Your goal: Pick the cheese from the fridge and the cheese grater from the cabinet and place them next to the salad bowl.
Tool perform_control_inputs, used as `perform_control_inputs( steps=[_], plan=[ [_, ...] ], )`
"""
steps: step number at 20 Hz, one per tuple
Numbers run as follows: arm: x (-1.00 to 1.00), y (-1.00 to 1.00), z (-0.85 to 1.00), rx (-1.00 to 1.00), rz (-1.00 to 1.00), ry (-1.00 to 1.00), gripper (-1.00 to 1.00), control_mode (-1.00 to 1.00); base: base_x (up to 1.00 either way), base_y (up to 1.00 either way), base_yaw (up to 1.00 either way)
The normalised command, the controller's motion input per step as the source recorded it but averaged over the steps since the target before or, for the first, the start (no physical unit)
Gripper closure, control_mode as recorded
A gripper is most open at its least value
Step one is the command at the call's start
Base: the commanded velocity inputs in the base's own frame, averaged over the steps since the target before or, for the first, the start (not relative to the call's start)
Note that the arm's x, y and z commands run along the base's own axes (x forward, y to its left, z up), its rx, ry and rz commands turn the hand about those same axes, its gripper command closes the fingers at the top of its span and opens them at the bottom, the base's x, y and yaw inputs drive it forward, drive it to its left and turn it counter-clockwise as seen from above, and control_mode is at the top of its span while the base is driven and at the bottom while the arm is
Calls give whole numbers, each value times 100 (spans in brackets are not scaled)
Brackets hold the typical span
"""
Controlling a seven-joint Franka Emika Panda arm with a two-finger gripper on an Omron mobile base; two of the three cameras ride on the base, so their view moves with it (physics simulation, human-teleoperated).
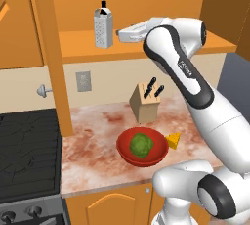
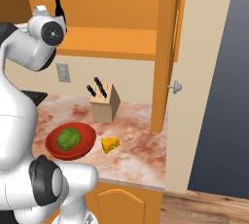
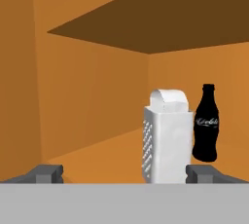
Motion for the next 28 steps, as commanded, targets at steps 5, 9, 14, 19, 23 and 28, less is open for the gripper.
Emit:
perform_control_inputs(
  steps=[5, 9, 14, 19, 23, 28],
  plan=[
    [12, -3, -1, 0, 0, 0, -100, -100, 0, 0, 0],
    [6, -1, 0, 0, 0, 0, -100, -100, 0, 0, 0],
    [6, -2, 0, 0, 0, 0, -100, -100, 0, 0, 0],
    [5, -4, 0, 0, 0, 0, -100, -100, 0, 0, 0],
    [7, -1, 0, 0, 0, 0, -100, -100, 0, 0, 0],
    [9, -5, 0, 0, 0, 0, -100, -100, 0, 0, 0]
  ],
)
